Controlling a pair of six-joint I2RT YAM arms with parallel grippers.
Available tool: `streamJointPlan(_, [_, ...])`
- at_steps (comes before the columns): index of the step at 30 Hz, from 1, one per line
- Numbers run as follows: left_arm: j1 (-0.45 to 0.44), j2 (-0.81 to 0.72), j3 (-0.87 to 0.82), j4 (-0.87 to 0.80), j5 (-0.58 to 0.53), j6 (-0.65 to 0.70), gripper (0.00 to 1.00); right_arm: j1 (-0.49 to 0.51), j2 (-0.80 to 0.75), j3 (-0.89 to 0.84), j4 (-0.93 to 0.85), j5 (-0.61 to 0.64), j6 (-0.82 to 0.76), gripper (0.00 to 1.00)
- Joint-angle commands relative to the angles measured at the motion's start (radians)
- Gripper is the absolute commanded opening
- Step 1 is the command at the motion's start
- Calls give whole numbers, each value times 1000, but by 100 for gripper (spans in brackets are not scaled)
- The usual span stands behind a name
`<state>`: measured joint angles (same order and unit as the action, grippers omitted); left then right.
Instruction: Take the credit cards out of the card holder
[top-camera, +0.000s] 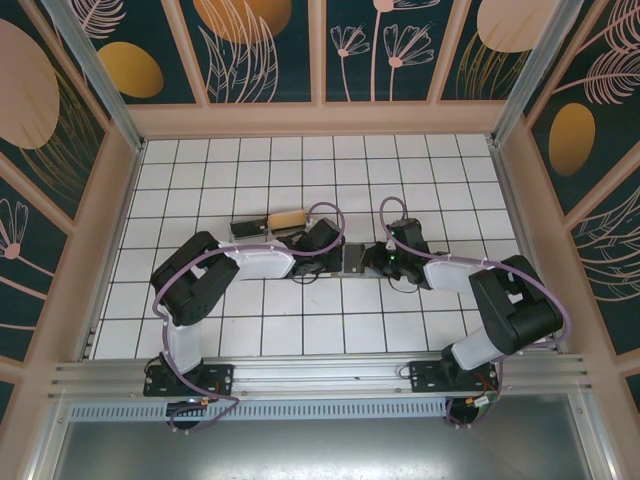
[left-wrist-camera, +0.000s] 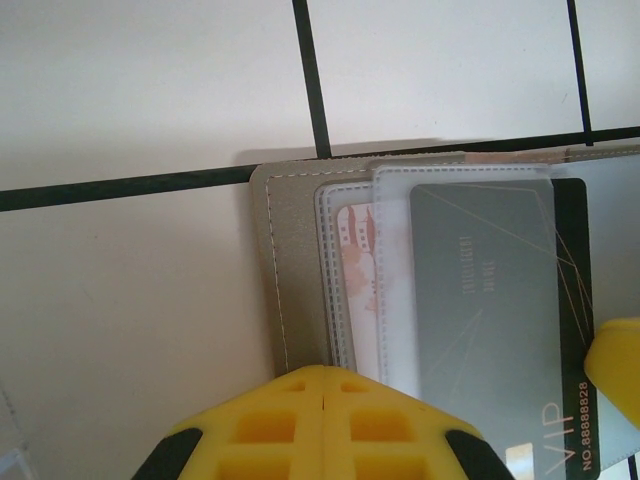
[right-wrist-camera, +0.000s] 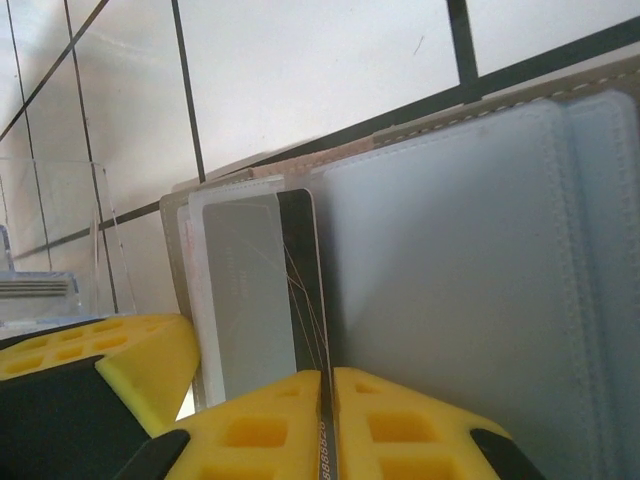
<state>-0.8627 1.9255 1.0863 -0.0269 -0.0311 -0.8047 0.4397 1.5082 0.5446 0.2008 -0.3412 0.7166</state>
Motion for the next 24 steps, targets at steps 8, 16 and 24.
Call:
streamJointPlan(8, [5, 38, 13, -35, 21, -4, 0, -4, 59, 4, 56, -67, -13, 15])
streamJointPlan(16, [5, 37, 13, -38, 22, -3, 0, 0, 72, 9, 66, -84, -7, 22])
streamJointPlan(24, [4, 38, 11, -36, 25, -4, 0, -1, 56, 11, 58, -82, -12, 20])
